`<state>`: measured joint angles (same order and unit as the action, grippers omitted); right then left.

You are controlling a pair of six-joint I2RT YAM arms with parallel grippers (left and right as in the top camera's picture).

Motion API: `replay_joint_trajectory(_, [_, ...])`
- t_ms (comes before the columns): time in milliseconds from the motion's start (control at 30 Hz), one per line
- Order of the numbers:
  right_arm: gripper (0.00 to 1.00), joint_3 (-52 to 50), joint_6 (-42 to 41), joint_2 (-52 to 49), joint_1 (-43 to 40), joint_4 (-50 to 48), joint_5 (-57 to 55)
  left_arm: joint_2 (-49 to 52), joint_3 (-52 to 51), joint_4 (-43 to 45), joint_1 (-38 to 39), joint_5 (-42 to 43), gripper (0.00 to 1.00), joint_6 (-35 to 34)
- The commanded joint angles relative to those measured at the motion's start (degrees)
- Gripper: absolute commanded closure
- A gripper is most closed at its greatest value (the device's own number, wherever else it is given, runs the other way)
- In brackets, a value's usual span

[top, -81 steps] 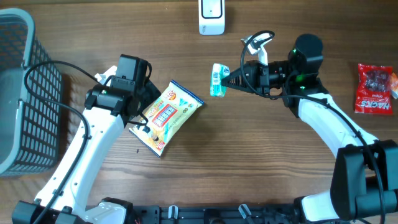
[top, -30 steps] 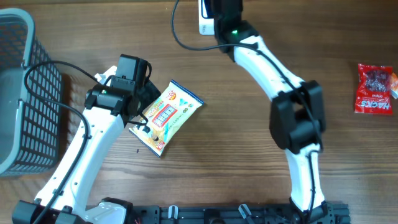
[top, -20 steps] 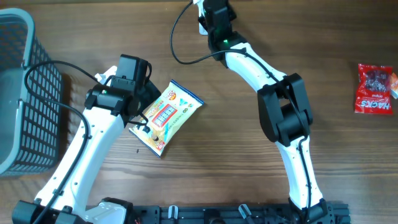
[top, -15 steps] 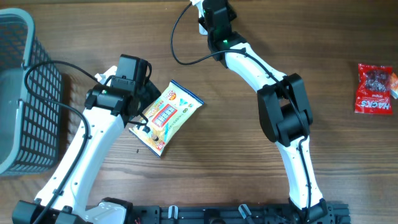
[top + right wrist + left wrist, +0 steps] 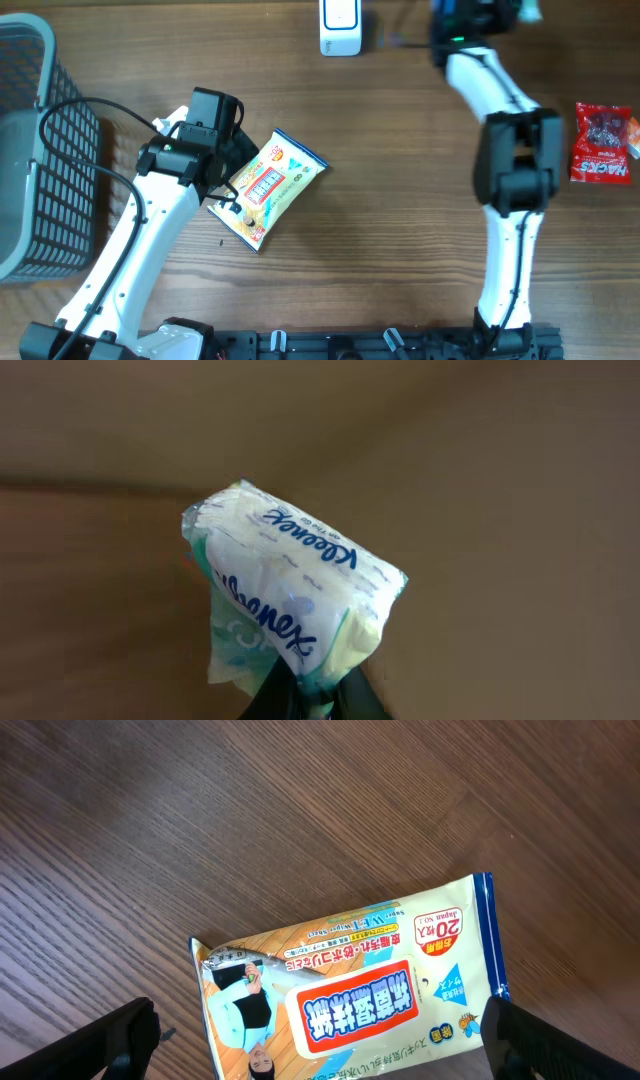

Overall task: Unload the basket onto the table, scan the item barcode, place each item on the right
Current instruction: 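Carry the tissue pack to the far right and release it, then return the right gripper toward the yellow wet-wipes bag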

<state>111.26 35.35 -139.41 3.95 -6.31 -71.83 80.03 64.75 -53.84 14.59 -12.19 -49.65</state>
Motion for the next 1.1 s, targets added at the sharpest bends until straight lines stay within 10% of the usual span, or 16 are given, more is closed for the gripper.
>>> replay_joint_trajectory(0, [0.96,-2.4,0.7,-0.2,-6.8,0.4,-15.3,0.4,0.1,0.0,-0.2,-0.9,0.0,-0.5])
replay_joint_trajectory(367, [0.95,-13.4,-8.5,-0.2,-21.1,11.5,-15.2,0.4,0.1,0.0,-0.2,-0.9,0.0,-0.5])
replay_joint_trajectory(533, [0.14,-13.4,-8.6,-0.2,-24.5,11.5,-15.2,0.4,0.1,0.0,-0.2,-0.9,0.0,-0.5])
replay_joint_trajectory(600, [0.0,-13.4,-9.0,-0.2,-24.5,11.5,-15.2,0.4,0.1,0.0,-0.2,-1.0,0.0,-0.5])
replay_joint_trajectory(1067, [0.0,-13.4,-10.1,3.7,-16.7,12.0,-10.8,0.4,0.1,0.0,-0.2,-1.0,0.0,-0.5])
